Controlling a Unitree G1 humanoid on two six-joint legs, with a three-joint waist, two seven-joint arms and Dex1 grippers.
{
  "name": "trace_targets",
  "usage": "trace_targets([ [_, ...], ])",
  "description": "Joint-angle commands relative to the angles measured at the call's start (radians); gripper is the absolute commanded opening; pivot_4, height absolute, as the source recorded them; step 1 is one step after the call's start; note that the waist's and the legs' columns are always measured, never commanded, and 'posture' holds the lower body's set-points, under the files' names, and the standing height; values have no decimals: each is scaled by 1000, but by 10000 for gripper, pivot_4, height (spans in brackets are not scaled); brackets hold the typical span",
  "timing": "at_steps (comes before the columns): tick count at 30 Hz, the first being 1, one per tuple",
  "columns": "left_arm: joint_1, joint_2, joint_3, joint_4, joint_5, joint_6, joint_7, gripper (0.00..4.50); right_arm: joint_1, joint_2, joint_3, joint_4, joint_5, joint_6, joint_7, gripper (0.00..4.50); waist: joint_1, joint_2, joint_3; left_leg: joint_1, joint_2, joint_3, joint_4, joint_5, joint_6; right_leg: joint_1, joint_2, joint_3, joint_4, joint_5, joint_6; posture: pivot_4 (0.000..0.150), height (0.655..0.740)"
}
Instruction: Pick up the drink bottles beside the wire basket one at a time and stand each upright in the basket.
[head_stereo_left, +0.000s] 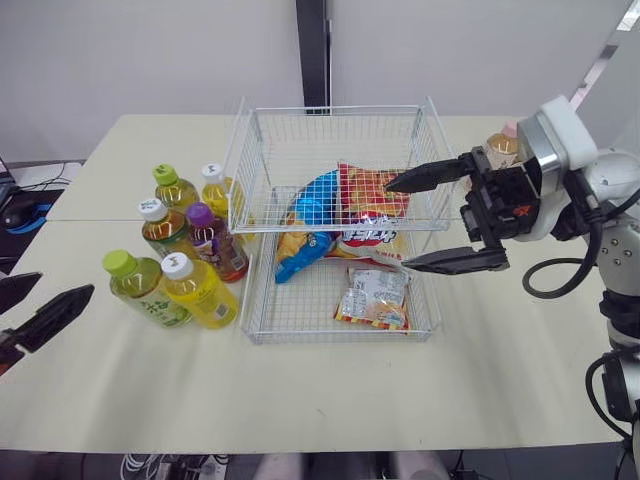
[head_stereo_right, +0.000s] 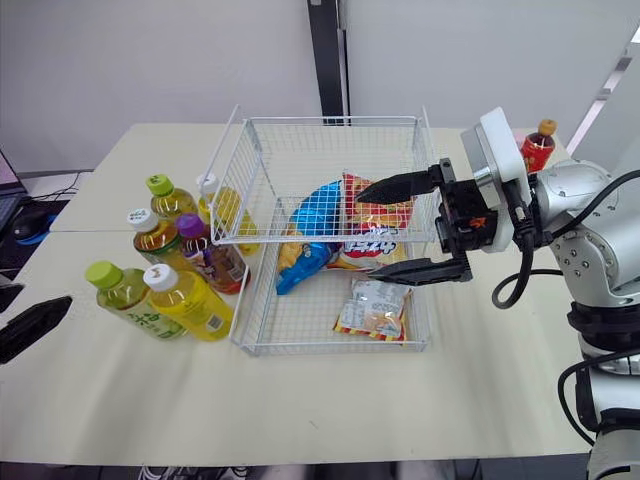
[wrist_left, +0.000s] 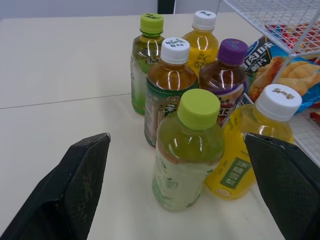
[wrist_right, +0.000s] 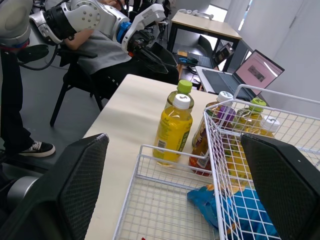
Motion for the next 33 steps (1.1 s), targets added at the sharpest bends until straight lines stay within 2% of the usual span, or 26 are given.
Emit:
trace_targets([
  [1, -55, -3, -57, -32, 23, -29, 82, 44546, -10, -9, -37, -41, 18, 8, -9, 45000, 0, 0, 0, 0, 0, 0, 0, 0, 0, 0, 0, 0, 0, 0, 0, 1500, 7378],
  [11, -152, -38, -223, 1, 142, -156, 139, 44546, -30, 8, -23, -64, 18, 37, -36, 45000, 2, 0, 0, 0, 0, 1, 0, 0, 0, 0, 1, 0, 0, 1, 1, 1500, 7378],
  [23, -184, -68, -299, -4, 159, -179, 166, 44546, -52, 30, -14, -87, 19, 69, -61, 45000, 2, 0, 0, 0, 0, 0, 0, 0, 0, 0, 1, 0, 0, 2, 1, 1500, 7378],
  [24, -186, -69, -307, -4, 160, -178, 169, 40695, -52, 32, -14, -88, 19, 71, -61, 45000, 2, 0, 0, 0, 0, 0, 0, 0, 0, 0, 1, 0, 0, 2, 1, 1500, 7378],
  [25, -189, -70, -315, -3, 161, -176, 173, 38985, -52, 33, -14, -89, 19, 73, -62, 45000, 2, 0, 0, 0, 0, 0, 0, 0, 0, 0, 1, 0, 0, 2, 1, 1500, 7378],
  [30, -196, -63, -349, 11, 193, -193, 178, 21827, -56, 34, -16, -82, 15, 77, -57, 45000, 2, 0, 0, 0, -1, 0, 0, 0, 0, 0, 1, 1, 0, 2, 2, 1500, 7378],
  [33, -190, -60, -348, 15, 205, -202, 175, 13660, -56, 31, -19, -78, 14, 78, -53, 45000, 1, 0, 0, 0, -1, 1, 0, 0, 0, 0, 1, 1, 0, 2, 2, 1500, 7378],
])
